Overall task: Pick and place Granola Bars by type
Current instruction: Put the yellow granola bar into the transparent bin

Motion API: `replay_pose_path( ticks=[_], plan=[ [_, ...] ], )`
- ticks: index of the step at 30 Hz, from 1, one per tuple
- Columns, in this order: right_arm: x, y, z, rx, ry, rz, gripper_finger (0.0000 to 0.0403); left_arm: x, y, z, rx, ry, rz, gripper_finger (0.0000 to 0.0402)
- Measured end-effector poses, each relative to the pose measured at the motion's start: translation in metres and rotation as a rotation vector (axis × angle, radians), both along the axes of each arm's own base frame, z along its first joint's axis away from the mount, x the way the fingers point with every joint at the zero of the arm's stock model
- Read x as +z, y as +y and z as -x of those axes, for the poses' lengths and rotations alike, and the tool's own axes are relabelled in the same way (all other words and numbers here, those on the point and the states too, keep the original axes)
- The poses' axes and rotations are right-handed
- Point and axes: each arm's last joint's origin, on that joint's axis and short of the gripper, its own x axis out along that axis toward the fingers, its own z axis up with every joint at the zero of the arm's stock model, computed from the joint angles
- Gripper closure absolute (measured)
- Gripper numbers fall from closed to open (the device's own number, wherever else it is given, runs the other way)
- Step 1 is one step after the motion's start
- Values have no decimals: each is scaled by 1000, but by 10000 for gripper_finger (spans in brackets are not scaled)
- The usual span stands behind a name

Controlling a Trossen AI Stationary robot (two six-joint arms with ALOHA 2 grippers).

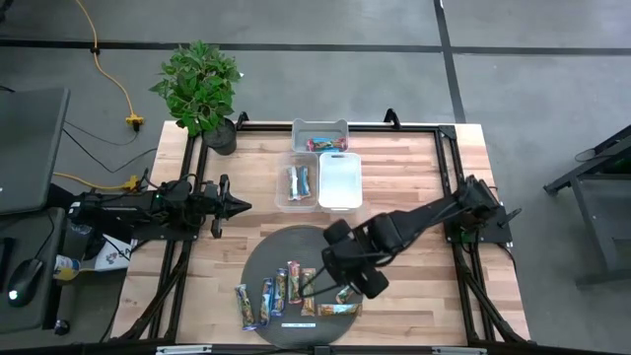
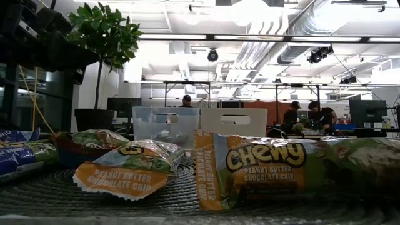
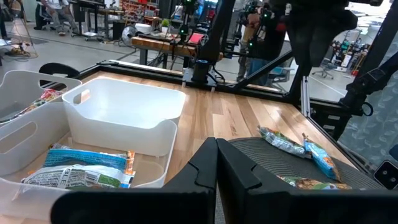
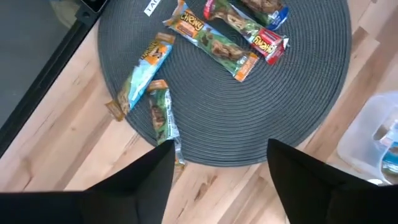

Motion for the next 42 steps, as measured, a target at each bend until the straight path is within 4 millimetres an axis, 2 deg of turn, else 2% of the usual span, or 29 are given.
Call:
replay_pose_path(
  ticks=[5, 8, 14, 20, 27, 34, 42],
  plan=[
    [0, 11, 5, -45, -7, 10, 145, 0, 0, 0, 0, 0, 0, 401],
    [-12, 18, 7, -75, 14, 11, 144, 0, 0, 0, 0, 0, 0, 401],
    [-60, 30, 18, -75, 129, 50, 143, 0, 0, 0, 0, 0, 0, 401],
    [-106, 30, 24, -82, 171, 64, 143, 0, 0, 0, 0, 0, 0, 401],
    [-143, 28, 29, -78, 158, 31, 143, 0, 0, 0, 0, -2, 0, 401],
    [-161, 30, 26, -56, 83, -66, 143, 0, 0, 0, 0, -2, 0, 401],
    [-163, 27, 21, -63, 49, -88, 143, 0, 0, 0, 0, -2, 0, 401]
  ],
)
